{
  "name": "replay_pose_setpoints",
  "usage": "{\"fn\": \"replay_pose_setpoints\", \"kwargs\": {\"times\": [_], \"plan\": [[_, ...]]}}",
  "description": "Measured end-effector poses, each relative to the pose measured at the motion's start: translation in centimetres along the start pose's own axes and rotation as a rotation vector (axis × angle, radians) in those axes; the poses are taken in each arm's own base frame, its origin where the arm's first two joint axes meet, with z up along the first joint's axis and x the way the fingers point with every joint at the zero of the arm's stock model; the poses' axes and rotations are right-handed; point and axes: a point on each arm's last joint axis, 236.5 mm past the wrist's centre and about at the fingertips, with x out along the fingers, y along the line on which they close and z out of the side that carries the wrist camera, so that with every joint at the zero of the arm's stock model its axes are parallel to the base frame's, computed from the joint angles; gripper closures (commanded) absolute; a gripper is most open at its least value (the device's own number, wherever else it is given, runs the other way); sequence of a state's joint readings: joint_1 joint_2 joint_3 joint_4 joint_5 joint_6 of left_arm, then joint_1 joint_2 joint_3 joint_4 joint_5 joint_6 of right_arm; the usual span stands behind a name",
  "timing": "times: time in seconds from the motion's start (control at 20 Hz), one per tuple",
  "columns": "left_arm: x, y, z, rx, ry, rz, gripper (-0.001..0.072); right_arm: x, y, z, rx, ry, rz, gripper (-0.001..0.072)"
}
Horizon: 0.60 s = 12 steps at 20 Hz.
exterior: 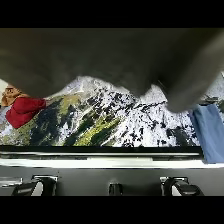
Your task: Fold the clothes and pants, and hang the long-sleeved shirts on hangers.
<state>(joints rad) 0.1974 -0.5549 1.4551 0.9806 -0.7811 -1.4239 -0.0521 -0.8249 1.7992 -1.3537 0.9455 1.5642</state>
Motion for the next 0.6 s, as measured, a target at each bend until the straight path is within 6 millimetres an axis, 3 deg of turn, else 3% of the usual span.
{"fn": "replay_pose_setpoints", "kwargs": {"times": [0.1, 0.15, 0.25, 0.35, 0.45, 0.6], "plan": [[0.3, 0.5, -1.8, -0.005, 0.061, 0.007, 0.0683, 0.3, -0.2, 0.5, -0.003, -0.023, -0.007, 0.0663], [0.9, 0.9, -3.8, -0.022, 0.120, 0.008, 0.0683, 1.4, -0.5, -0.2, 0.001, 0.000, -0.010, 0.0663], [2.0, 2.0, -9.2, -0.079, 0.273, 0.004, 0.0682, 5.2, -1.4, -4.2, 0.022, 0.129, -0.014, 0.0663], [2.9, 3.1, -16.5, -0.154, 0.449, -0.003, 0.0682, 10.3, -2.4, -10.7, 0.066, 0.312, -0.007, 0.0662], [2.9, 3.8, -25.0, -0.232, 0.640, -0.008, 0.0682, 15.6, -3.1, -19.2, 0.148, 0.520, 0.011, 0.0662], [0.4, 3.4, -37.4, -0.333, 0.912, -0.013, 0.0681, 20.8, -2.7, -32.5, 0.382, 0.819, 0.045, 0.0664]]}}
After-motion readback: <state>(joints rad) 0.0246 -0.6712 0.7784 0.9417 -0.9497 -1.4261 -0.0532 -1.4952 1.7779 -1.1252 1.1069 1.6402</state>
